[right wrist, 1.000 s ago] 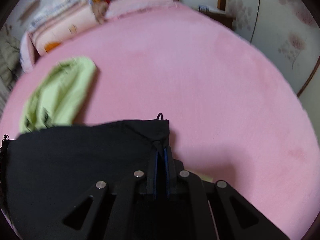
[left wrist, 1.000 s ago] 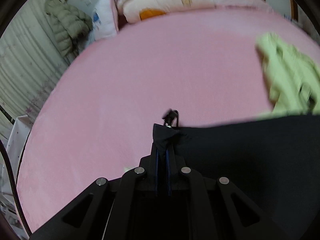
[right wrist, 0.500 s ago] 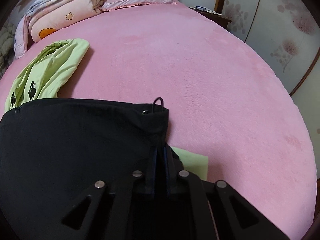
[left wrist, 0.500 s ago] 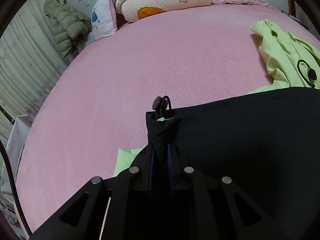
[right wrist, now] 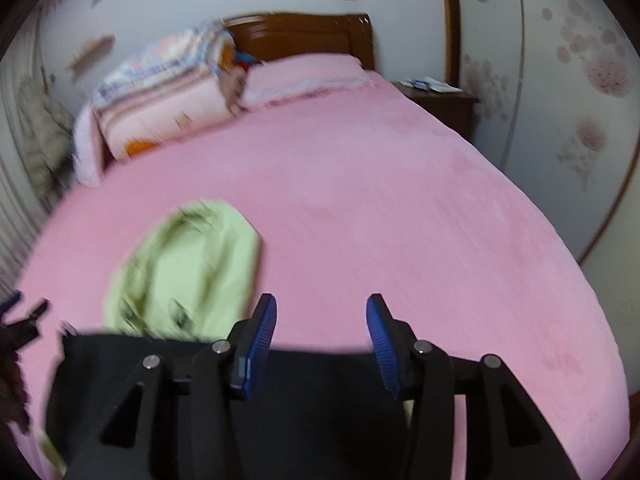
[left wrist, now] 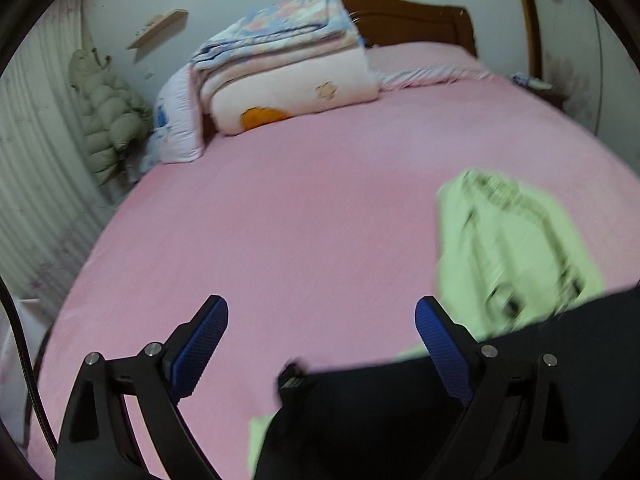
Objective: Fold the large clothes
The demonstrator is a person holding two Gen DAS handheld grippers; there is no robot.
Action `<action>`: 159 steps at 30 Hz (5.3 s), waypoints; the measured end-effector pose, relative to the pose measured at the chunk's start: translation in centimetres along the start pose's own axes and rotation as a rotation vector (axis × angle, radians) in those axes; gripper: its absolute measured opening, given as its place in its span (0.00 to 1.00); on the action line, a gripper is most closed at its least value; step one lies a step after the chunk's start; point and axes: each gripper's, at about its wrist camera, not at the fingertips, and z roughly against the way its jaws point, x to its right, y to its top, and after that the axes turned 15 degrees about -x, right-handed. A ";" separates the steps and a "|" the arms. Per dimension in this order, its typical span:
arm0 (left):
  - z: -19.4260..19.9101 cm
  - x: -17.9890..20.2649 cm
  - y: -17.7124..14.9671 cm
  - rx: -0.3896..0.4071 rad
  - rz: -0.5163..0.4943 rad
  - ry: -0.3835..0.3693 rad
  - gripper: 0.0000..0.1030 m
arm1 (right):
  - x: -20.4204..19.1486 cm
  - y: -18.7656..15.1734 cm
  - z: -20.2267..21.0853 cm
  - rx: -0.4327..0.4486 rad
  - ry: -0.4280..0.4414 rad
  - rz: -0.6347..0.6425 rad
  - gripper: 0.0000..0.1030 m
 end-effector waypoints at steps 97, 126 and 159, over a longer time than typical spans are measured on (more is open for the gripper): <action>-1.6 10.0 -19.6 -0.220 0.011 -0.231 0.58 | -9.0 -20.7 -6.2 -0.285 0.090 0.158 0.12; 29.3 -1.7 -15.4 -0.320 0.132 -0.429 0.81 | -11.3 -19.0 27.0 -0.249 0.156 0.054 0.15; 3.4 -8.8 -30.6 -0.458 0.710 -0.498 0.85 | -16.0 -22.0 8.6 -0.253 0.214 0.141 0.25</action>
